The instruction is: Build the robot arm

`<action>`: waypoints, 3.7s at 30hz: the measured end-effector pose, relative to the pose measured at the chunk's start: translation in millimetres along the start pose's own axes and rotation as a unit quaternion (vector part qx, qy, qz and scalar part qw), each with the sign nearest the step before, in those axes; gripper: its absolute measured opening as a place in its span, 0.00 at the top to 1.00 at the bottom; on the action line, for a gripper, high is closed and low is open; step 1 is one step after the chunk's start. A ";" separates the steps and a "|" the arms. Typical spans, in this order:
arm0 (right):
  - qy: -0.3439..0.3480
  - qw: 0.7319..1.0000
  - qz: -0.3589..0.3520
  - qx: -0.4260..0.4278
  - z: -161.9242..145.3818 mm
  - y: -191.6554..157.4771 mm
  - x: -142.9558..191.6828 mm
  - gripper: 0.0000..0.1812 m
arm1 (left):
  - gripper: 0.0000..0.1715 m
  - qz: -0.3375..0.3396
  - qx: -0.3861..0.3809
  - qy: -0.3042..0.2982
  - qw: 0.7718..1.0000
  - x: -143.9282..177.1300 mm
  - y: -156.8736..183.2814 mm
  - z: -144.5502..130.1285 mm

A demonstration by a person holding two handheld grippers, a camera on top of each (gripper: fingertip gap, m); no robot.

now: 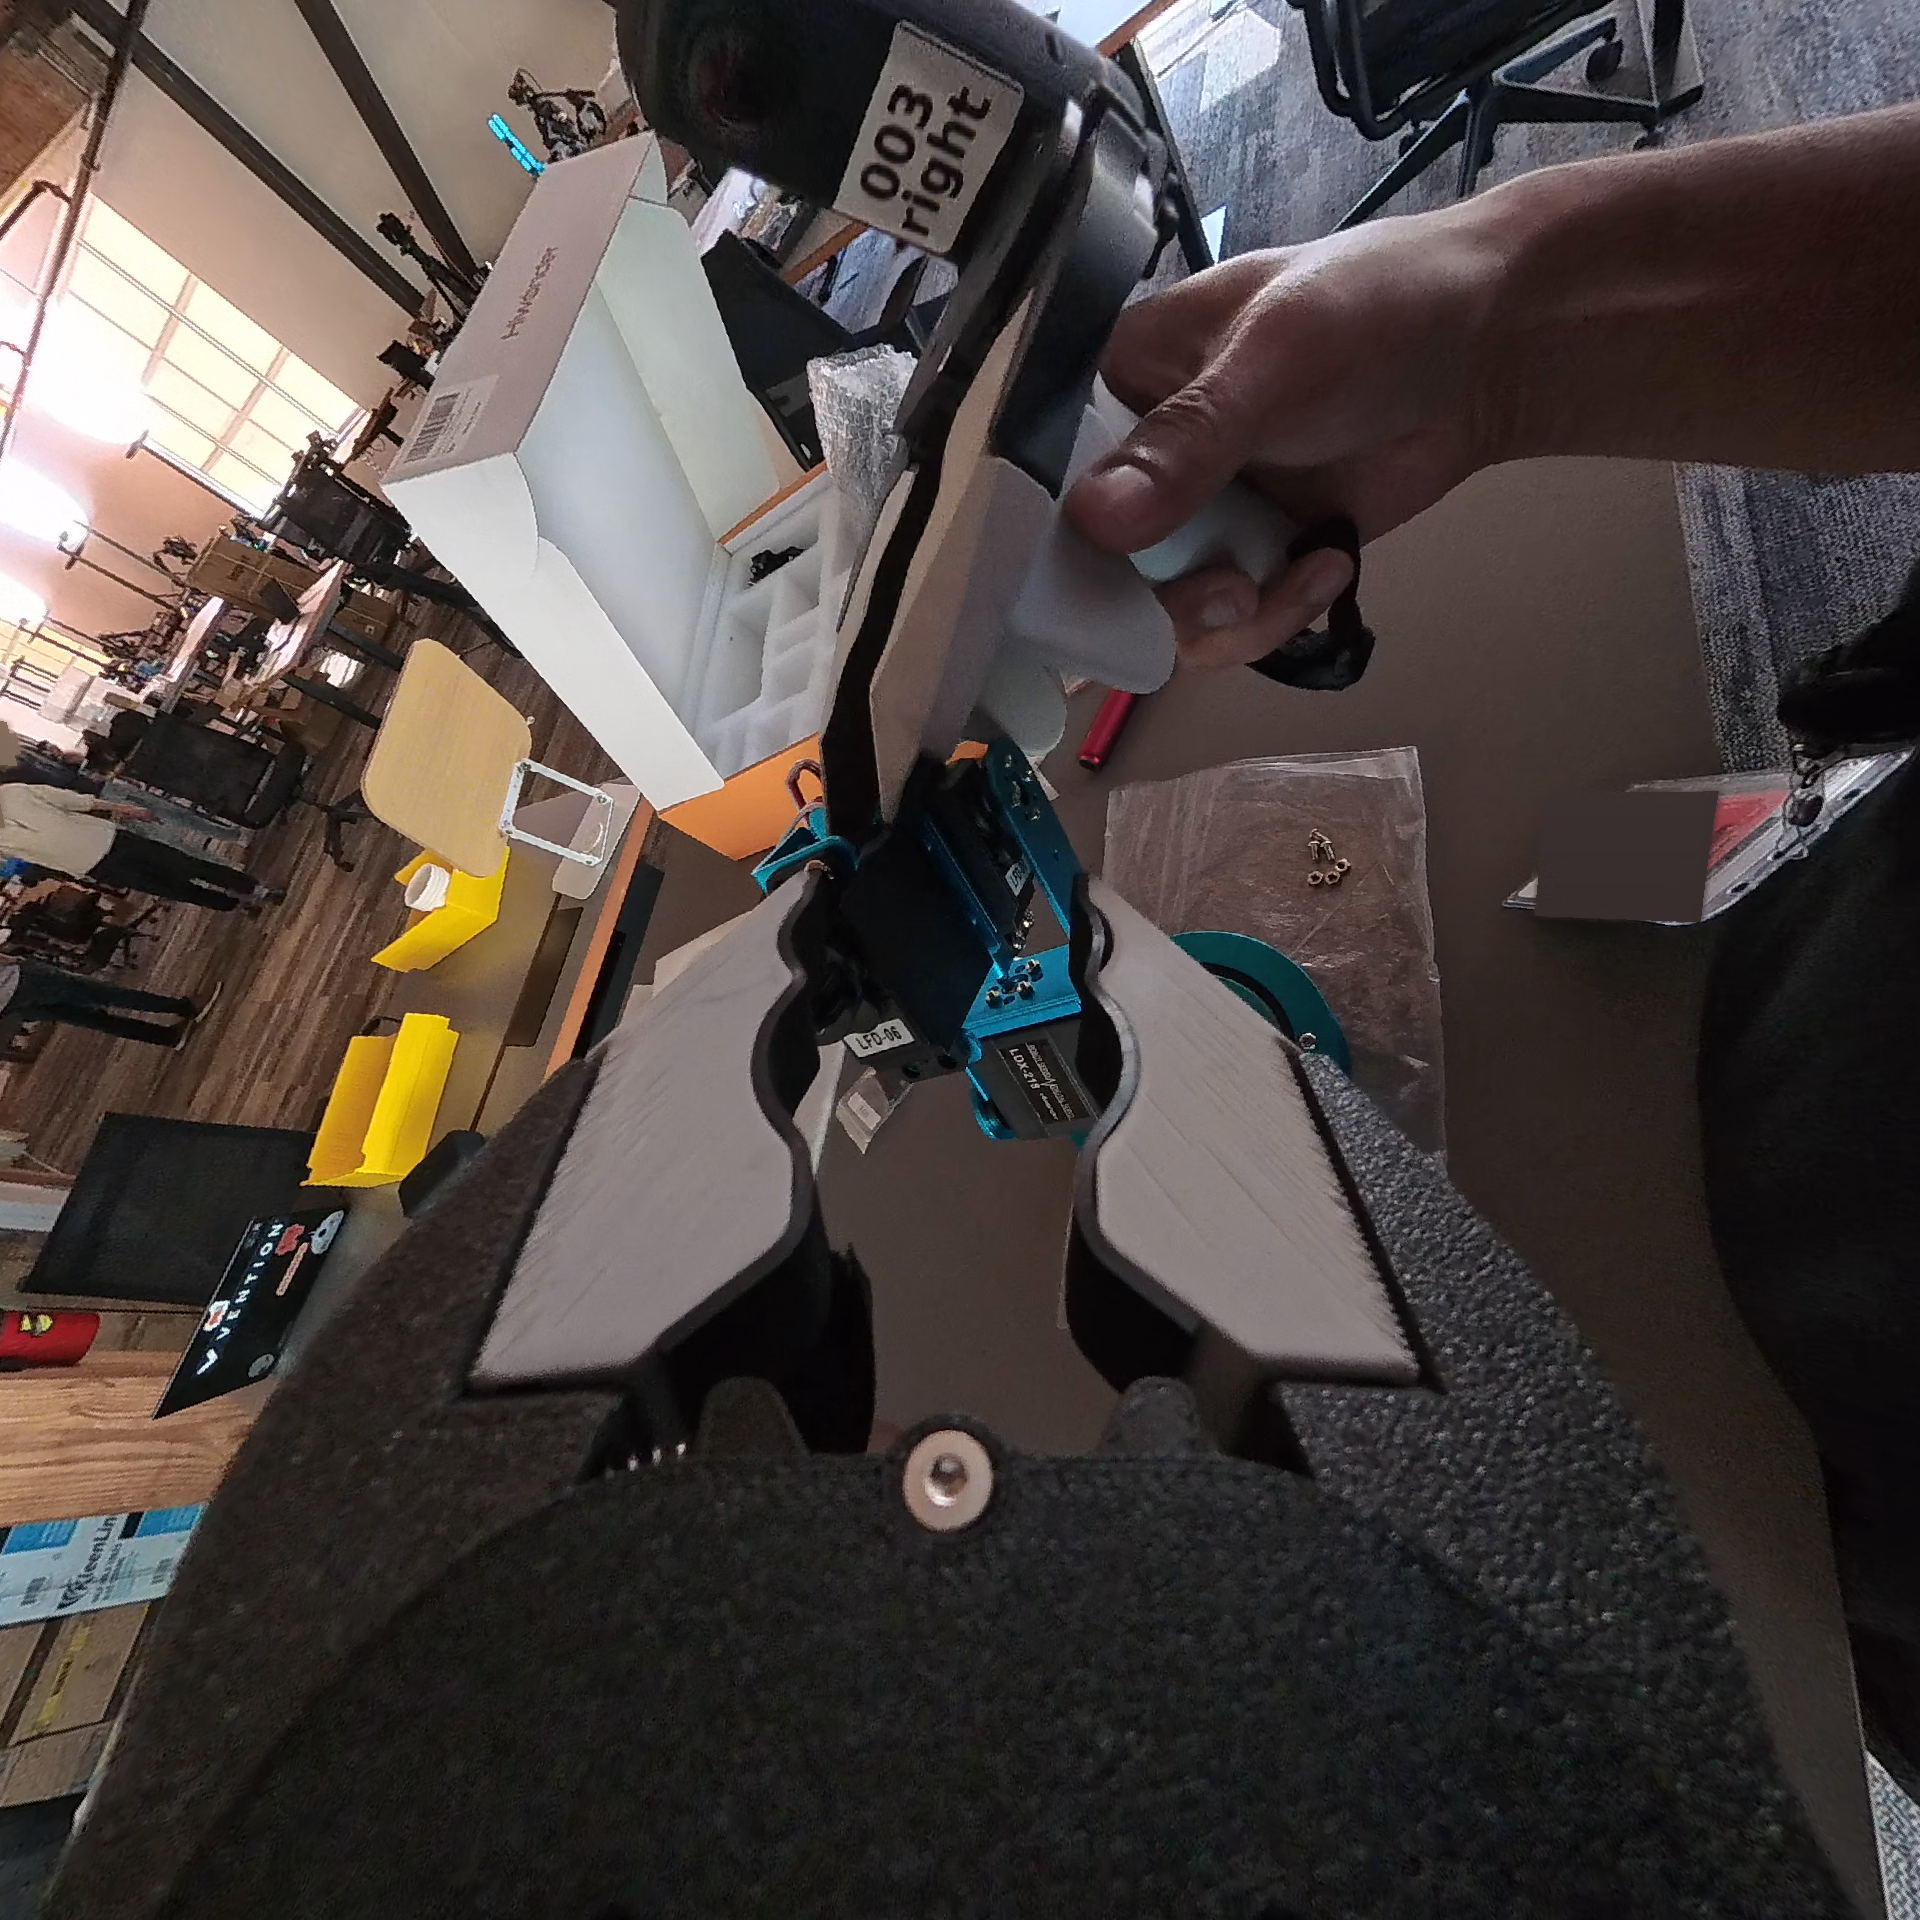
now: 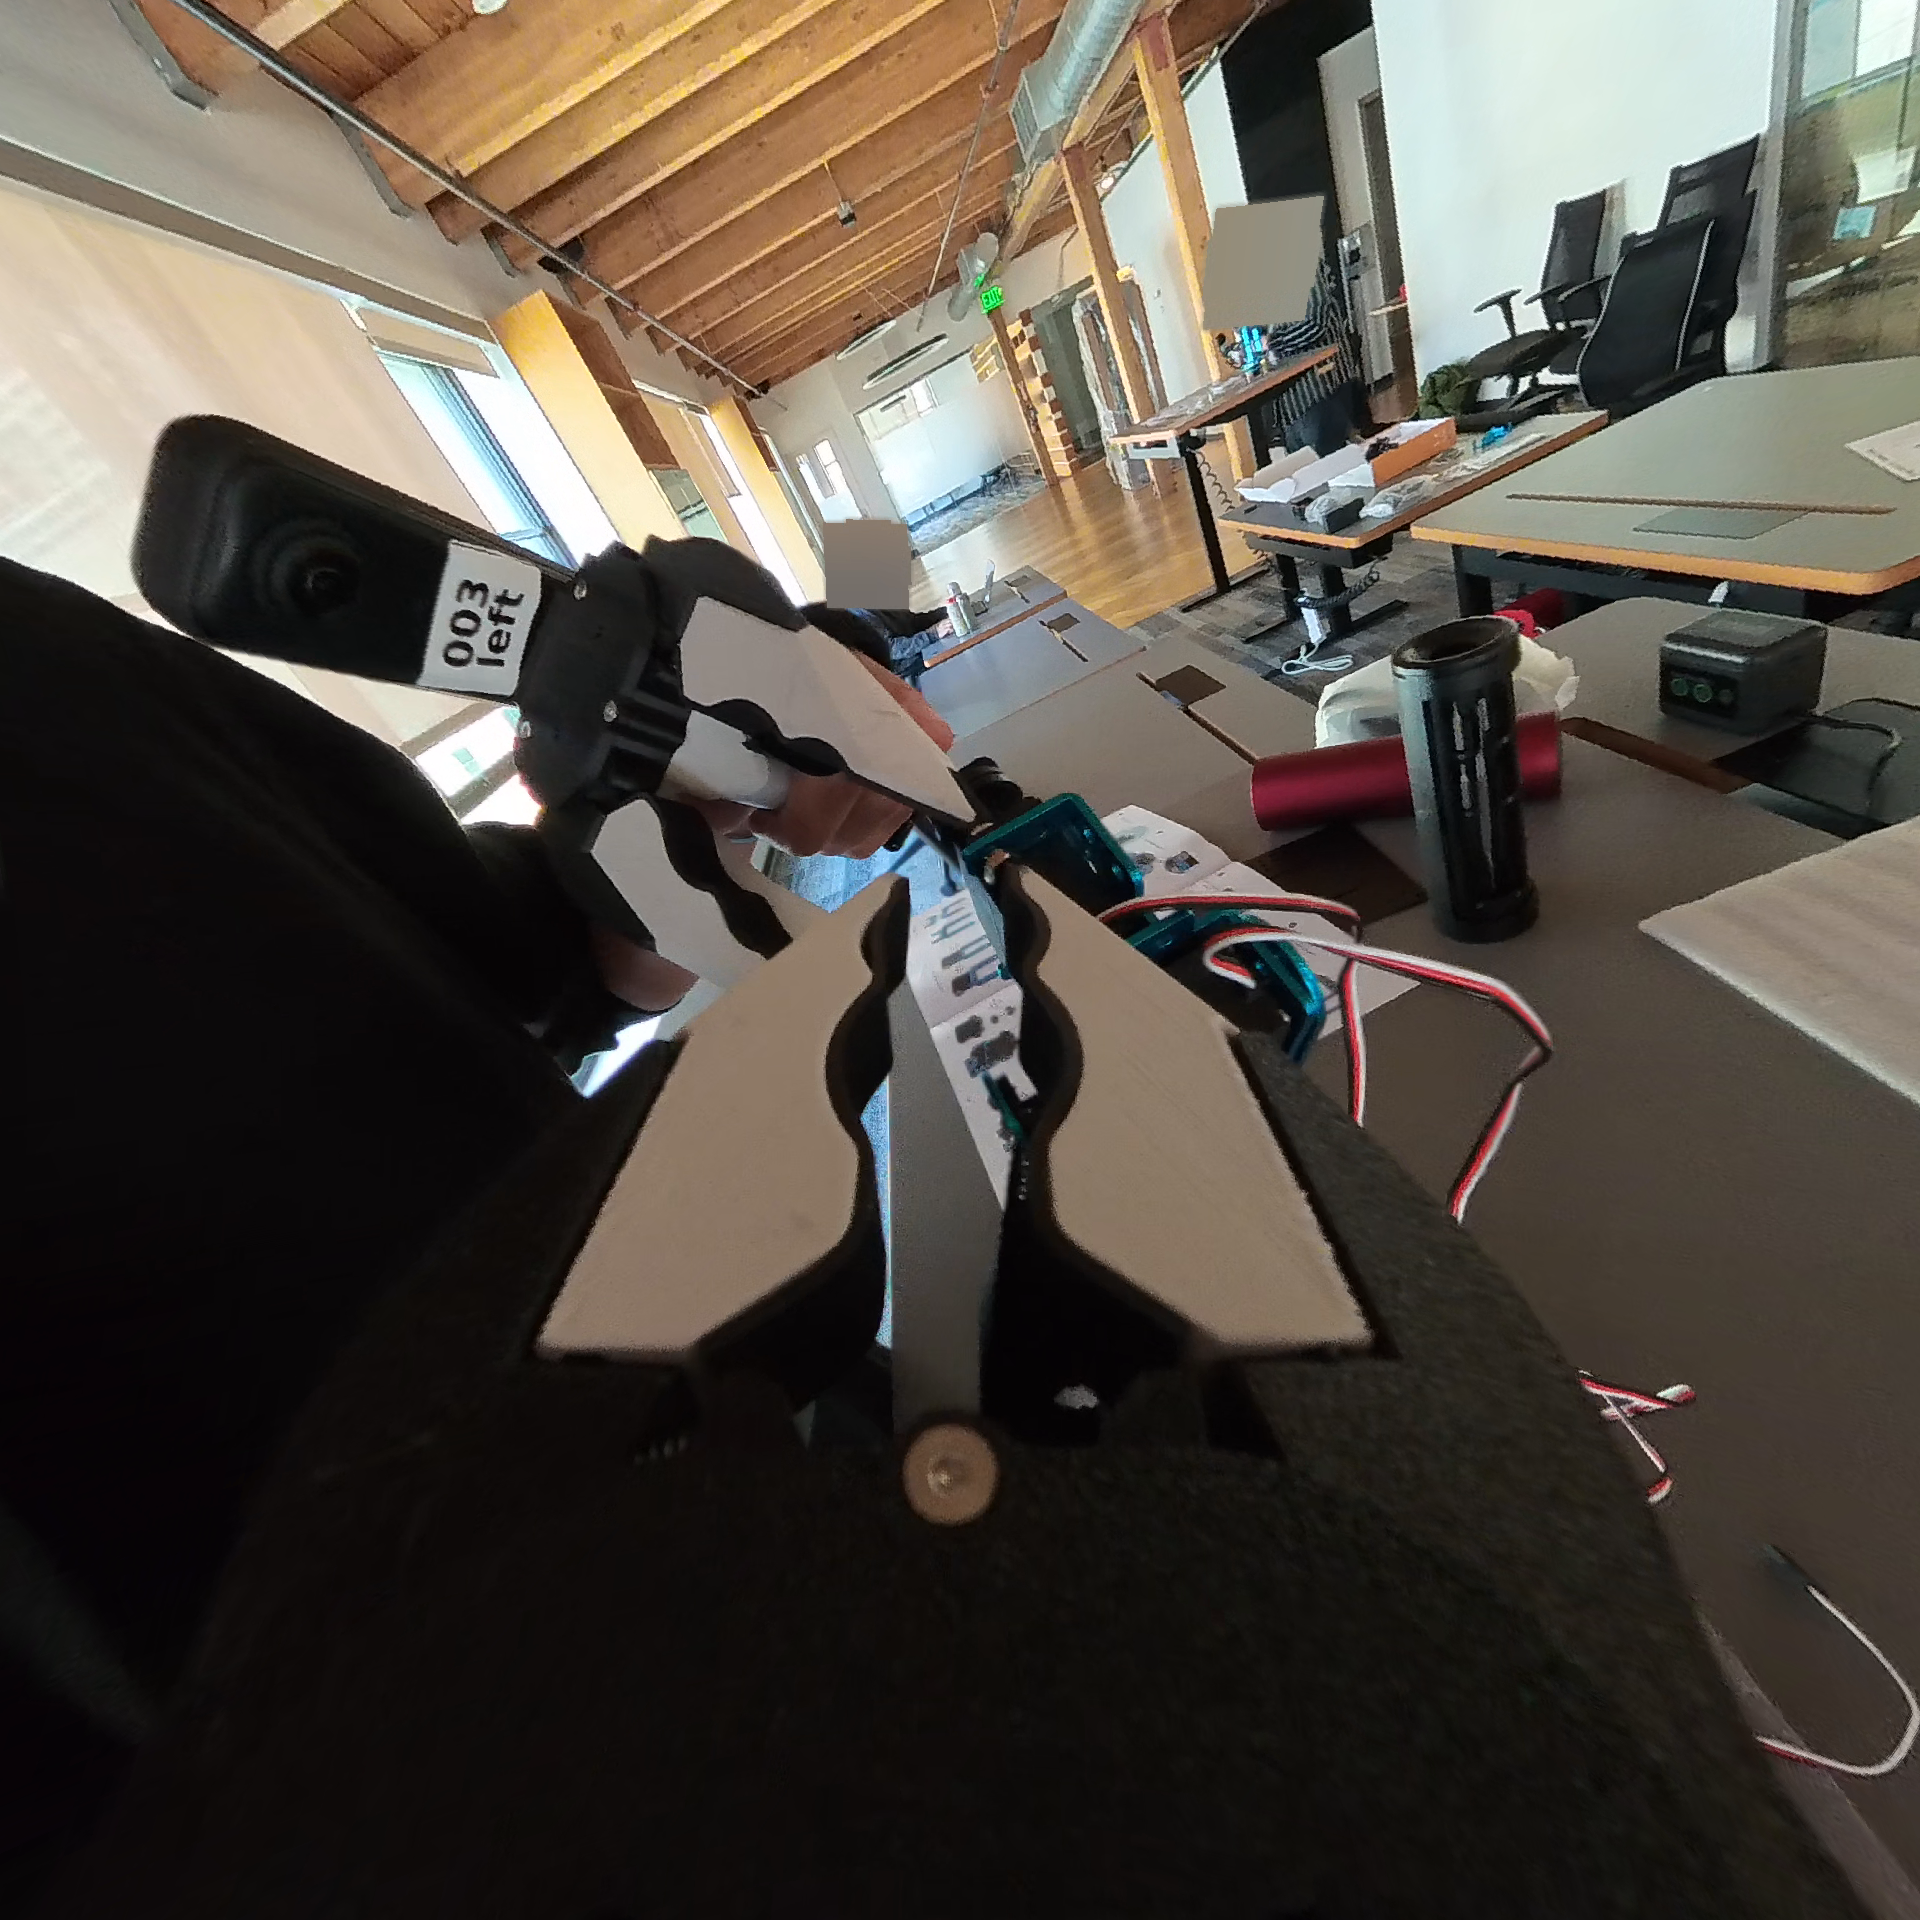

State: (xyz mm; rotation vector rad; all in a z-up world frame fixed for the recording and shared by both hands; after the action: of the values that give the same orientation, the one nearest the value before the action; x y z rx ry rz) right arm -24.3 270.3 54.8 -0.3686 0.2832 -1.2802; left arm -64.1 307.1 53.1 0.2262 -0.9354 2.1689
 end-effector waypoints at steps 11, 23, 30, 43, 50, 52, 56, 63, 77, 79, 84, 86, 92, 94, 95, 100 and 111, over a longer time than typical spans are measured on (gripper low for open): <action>-0.001 1.000 0.003 -0.008 0.8 -0.6 0.0 0.91 | 0.73 0.001 -0.003 -0.004 1.000 0.5 0.6 0.2; 0.002 1.000 0.008 -0.014 1.7 -1.2 0.9 0.90 | 0.73 0.003 -0.004 -0.005 1.000 0.3 0.7 0.3; 0.002 1.000 0.010 -0.012 2.0 -1.5 0.7 0.89 | 0.73 0.003 -0.005 -0.007 1.000 0.3 0.6 0.4; -0.011 0.985 -0.038 0.170 -3.1 -10.3 2.0 0.75 | 0.73 0.004 -0.006 -0.008 1.000 -0.8 0.7 1.0; -0.066 0.916 -0.129 0.375 -5.4 -23.0 0.9 0.71 | 0.73 0.008 -0.014 -0.014 1.000 -1.5 0.9 0.2; -0.077 0.915 -0.126 0.376 -5.5 -23.2 0.4 0.71 | 0.72 0.010 -0.016 -0.014 1.000 -1.4 1.6 0.3; -0.085 0.922 -0.113 0.360 1.8 -22.1 6.6 0.69 | 0.73 0.011 -0.015 -0.012 1.000 -1.7 1.1 0.4; -0.108 0.930 -0.117 0.330 27.4 2.1 23.6 0.68 | 0.73 0.013 -0.029 -0.012 0.999 -3.4 1.4 0.5; -0.211 0.944 0.060 0.247 26.0 33.4 -8.0 0.61 | 0.73 0.014 -0.031 -0.014 0.999 -4.2 1.5 0.5; -0.210 0.944 0.062 0.246 25.6 34.1 -10.1 0.62 | 0.73 0.013 -0.029 -0.014 0.999 -4.7 1.5 1.0; -0.191 0.950 0.055 0.240 34.5 39.4 -7.0 0.65 | 0.74 0.010 -0.030 -0.018 0.999 -4.8 1.3 1.2; -0.187 0.951 0.056 0.240 35.4 39.8 -4.0 0.65 | 0.74 0.010 -0.029 -0.019 0.999 -5.0 1.2 1.2; -0.202 0.946 0.066 0.247 25.8 38.3 -9.7 0.63 | 0.74 0.011 -0.029 -0.021 0.999 -6.2 1.0 1.6; -0.196 0.949 0.066 0.239 29.8 40.1 -8.5 0.62 | 0.74 0.011 -0.030 -0.022 0.999 -6.2 0.9 1.5; -0.188 0.951 0.064 0.236 33.2 41.3 -7.0 0.65 | 0.74 0.011 -0.030 -0.021 0.999 -6.1 1.1 1.6; -0.199 0.947 0.081 0.240 26.5 35.6 -7.3 0.63 | 0.74 0.011 -0.028 -0.021 0.999 -6.2 1.1 1.3; -0.201 0.945 0.084 0.246 27.4 37.6 -7.5 0.63 | 0.74 0.011 -0.028 -0.023 0.999 -6.3 1.1 0.4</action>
State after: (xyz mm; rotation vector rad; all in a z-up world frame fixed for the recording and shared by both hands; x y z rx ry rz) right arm 17.7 289.6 63.9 -0.1642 -0.3441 -1.0355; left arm -60.6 302.7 50.1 0.2415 -1.0274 2.1632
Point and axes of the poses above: each gripper's, where its closed fingertips meet, x back along the fingers, z out of its top, y = z × x across the jaws, the point moved 3 cm from there along x, back along the fingers
